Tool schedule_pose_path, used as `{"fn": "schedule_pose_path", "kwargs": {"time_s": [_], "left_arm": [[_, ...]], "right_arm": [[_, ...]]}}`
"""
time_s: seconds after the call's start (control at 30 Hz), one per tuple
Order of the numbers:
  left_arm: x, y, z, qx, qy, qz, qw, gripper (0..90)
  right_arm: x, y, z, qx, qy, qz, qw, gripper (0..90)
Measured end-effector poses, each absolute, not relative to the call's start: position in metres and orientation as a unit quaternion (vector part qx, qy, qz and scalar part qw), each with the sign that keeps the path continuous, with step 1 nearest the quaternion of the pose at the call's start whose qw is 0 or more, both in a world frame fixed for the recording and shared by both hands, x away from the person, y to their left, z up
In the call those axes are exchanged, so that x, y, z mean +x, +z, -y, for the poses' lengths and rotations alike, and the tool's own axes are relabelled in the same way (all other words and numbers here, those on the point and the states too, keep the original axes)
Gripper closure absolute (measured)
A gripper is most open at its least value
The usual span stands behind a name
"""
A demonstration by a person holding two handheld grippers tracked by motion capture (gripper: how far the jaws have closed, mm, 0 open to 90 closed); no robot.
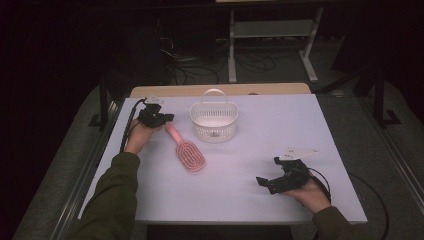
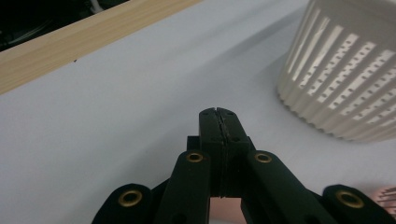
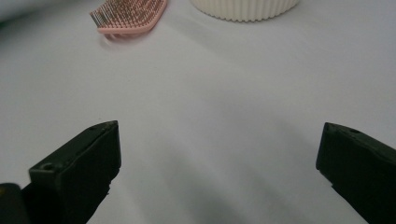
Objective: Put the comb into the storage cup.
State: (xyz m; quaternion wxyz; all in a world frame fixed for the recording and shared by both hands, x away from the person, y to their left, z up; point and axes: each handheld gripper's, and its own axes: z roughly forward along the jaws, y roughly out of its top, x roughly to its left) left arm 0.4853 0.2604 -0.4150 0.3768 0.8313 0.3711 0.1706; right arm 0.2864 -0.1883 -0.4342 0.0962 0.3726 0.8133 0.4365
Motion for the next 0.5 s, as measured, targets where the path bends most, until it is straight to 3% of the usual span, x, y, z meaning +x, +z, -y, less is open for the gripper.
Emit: {"fn": "schedule_pose_path", "kwargs": {"time_s": [0.5], "left_arm": [[0.496, -0.431, -0.258, 0.831, 0.163, -0.389, 0.362, 90.0]], "right_arm": [[0.286, -0.434, 0.189, 0.373, 0.439, -0.812, 0.095, 0.0]]}}
